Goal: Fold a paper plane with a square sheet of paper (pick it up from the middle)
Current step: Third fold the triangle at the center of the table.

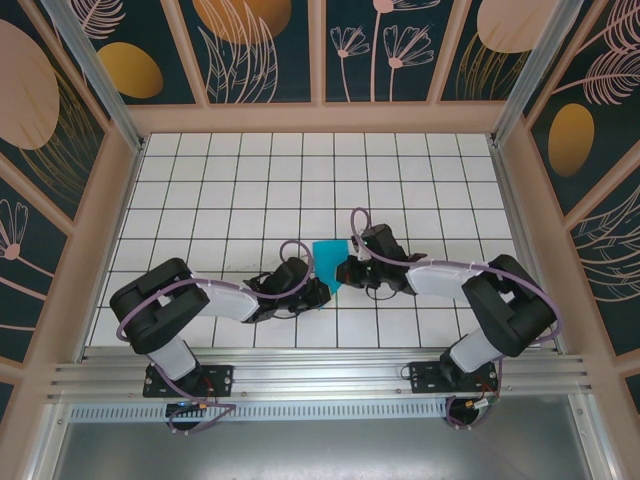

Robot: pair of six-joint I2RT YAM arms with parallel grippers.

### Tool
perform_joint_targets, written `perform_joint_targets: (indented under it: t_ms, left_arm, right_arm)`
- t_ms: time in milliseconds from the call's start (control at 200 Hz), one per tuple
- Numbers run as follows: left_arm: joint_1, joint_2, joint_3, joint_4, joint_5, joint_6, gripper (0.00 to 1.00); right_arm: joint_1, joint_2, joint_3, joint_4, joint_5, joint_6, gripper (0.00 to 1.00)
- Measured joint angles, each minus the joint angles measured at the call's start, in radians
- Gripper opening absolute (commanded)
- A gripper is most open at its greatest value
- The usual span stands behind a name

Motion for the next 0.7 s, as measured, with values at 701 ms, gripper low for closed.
perform_joint_targets:
  t_ms: [701]
  left_arm:
    - [0.000,0.007,-0.021,0.034,-0.004,0.007,0.07]
  right_arm:
    - [-0.037,0.088,-0.010,0.033,-0.001,-0.002,0.03]
